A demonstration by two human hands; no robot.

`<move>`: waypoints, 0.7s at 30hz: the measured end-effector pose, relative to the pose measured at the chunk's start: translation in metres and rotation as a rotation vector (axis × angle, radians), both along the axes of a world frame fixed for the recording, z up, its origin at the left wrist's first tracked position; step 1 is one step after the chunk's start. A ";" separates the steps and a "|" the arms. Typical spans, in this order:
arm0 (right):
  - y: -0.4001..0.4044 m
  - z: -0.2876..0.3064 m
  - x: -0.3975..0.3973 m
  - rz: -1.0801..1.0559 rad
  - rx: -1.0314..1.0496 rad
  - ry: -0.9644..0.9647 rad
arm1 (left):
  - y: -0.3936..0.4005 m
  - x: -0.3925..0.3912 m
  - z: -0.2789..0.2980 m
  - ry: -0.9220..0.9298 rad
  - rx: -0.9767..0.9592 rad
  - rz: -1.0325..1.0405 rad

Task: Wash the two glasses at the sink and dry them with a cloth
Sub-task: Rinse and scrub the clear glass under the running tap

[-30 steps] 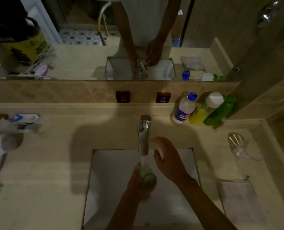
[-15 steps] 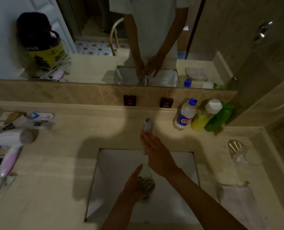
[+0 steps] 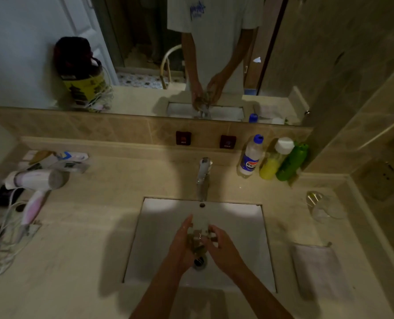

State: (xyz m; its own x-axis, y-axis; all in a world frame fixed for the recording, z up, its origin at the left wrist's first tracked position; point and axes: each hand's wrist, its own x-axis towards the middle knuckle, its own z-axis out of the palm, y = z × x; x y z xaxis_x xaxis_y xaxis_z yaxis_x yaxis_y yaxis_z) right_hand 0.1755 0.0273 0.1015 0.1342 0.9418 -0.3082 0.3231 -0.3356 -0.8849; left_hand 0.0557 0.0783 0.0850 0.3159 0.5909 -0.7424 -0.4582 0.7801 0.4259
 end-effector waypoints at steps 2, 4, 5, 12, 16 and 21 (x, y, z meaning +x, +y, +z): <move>-0.012 0.001 -0.005 -0.017 0.053 0.161 | -0.008 0.000 0.007 0.057 0.064 0.047; -0.019 0.000 -0.004 -0.052 0.032 0.271 | -0.016 -0.002 0.012 0.101 0.098 0.041; -0.022 -0.001 -0.002 -0.085 0.003 0.323 | -0.021 -0.004 0.013 0.101 0.109 0.034; -0.033 -0.002 0.014 -0.171 0.010 0.426 | -0.041 -0.015 0.022 0.040 0.210 -0.039; -0.040 -0.004 0.020 -0.275 0.026 0.489 | -0.047 -0.023 0.019 0.056 0.275 -0.144; -0.051 -0.004 0.033 -0.283 -0.060 0.367 | -0.058 -0.026 0.000 0.416 0.440 -0.200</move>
State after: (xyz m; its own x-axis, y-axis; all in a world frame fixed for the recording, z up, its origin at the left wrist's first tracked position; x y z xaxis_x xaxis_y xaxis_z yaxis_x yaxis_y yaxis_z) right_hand 0.2081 -0.0241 0.0971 0.2551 0.8628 -0.4365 -0.1194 -0.4199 -0.8997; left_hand 0.0294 0.0203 0.0847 0.1890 0.8280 -0.5279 -0.0495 0.5449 0.8370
